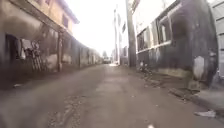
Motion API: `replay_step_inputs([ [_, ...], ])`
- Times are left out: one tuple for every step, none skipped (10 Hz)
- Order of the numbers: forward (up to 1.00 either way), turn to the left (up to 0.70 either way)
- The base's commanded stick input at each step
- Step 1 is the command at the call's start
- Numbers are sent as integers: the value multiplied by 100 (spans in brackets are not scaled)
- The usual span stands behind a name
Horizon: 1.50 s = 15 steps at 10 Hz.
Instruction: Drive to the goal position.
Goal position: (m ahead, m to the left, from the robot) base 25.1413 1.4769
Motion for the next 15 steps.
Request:
replay_step_inputs([
  [100, 0],
  [100, 0],
  [100, 0],
  [100, 0],
  [100, 0],
  [100, 0],
  [100, 0],
  [100, 0],
  [100, 0],
  [100, 0],
  [100, 0],
  [100, 0],
  [100, 0],
  [100, 0],
  [100, 0],
])
